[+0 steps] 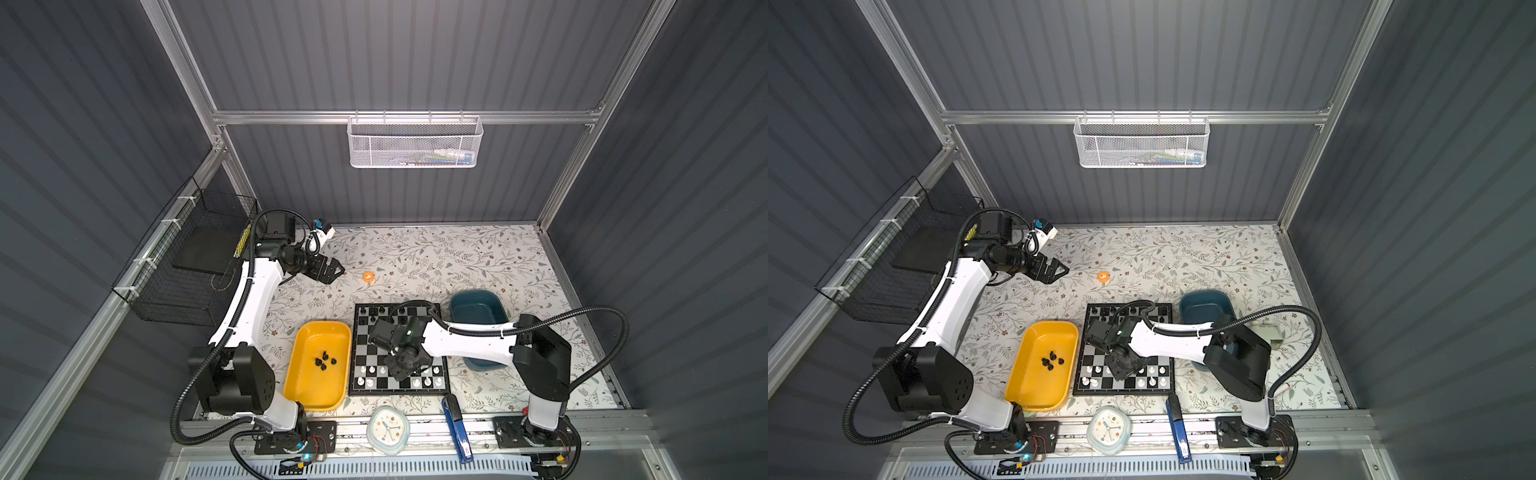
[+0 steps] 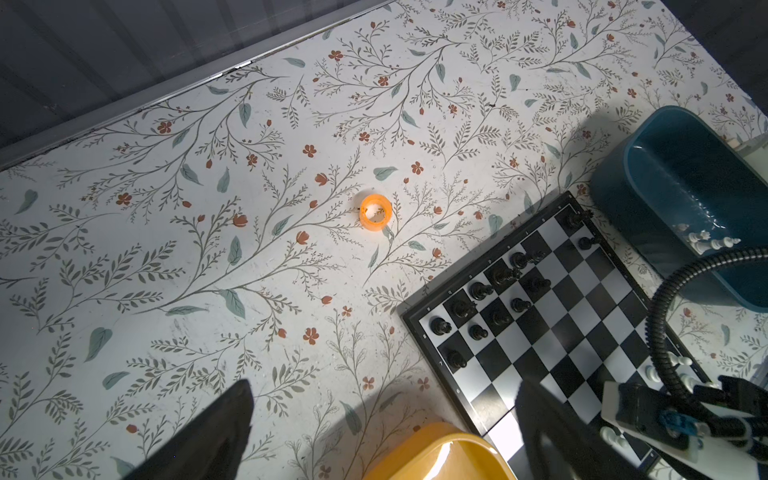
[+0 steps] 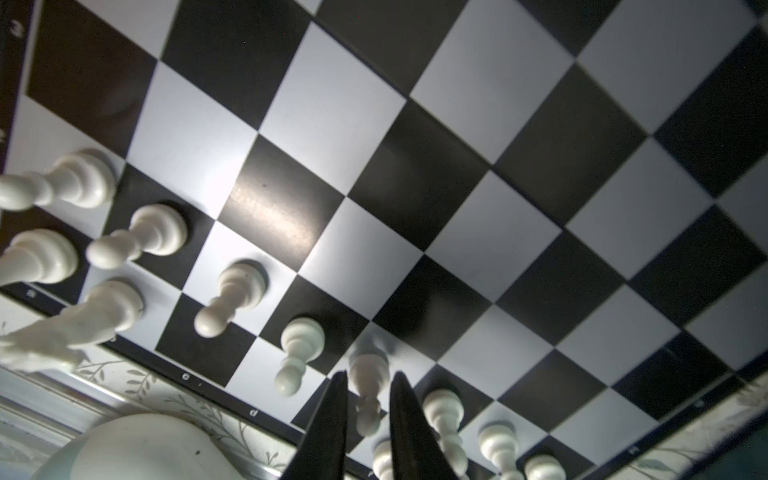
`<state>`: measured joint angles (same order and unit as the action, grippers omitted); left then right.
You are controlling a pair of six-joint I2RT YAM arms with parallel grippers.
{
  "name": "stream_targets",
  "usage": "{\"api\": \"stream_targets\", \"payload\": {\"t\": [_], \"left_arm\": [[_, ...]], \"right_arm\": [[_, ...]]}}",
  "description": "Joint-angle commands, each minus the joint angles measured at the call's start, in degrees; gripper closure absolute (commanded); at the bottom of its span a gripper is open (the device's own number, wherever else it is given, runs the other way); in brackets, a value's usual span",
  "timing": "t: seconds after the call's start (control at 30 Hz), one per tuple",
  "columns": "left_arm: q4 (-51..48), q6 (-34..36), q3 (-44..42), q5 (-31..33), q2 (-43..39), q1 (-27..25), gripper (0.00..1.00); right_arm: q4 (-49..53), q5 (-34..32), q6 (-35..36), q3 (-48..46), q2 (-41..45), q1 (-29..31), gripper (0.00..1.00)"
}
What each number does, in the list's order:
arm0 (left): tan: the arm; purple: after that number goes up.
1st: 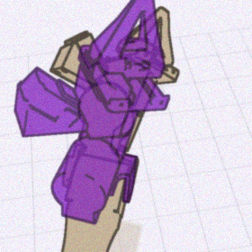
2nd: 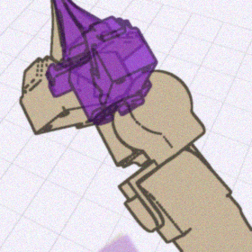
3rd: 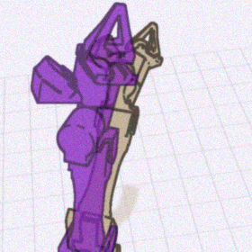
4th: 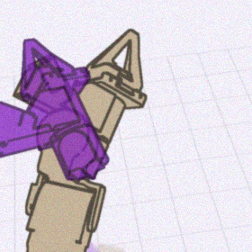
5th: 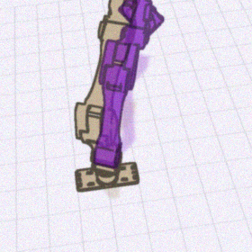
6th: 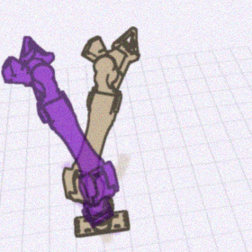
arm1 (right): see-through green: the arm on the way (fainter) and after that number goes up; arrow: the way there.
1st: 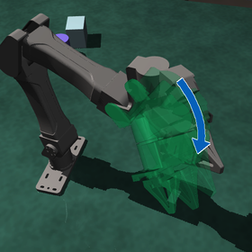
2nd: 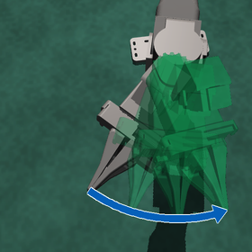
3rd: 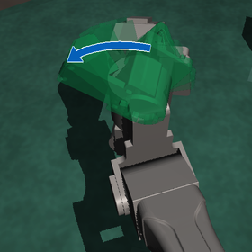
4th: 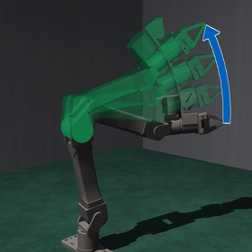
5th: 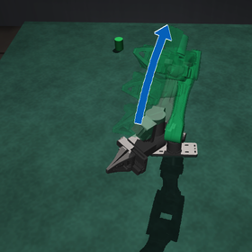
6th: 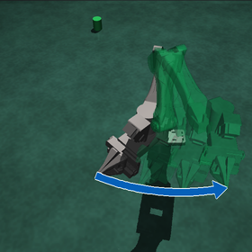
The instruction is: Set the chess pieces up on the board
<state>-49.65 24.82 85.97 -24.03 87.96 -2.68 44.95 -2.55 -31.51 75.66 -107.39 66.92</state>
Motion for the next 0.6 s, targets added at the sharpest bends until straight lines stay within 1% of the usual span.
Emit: {"api": "stream_targets", "payload": {"t": [0.0, 0.3, 0.57], "left_arm": [[0.08, -1.0, -0.28, 0.12, -1.69, 0.14, 0.0], [-0.01, -0.77, -0.19, 0.38, -1.86, 0.22, 0.0], [-0.01, -0.82, -0.32, 0.45, -2.15, 0.39, 0.0]], "right_arm": [[0.57, -0.51, -0.22, -0.37, -0.44, 0.12, 0.77], [0.44, -2.34, -0.65, -0.77, 1.13, 0.14, 0.73], [0.76, -3.62, -0.23, -0.44, 2.12, 0.1, 0.72]]}}
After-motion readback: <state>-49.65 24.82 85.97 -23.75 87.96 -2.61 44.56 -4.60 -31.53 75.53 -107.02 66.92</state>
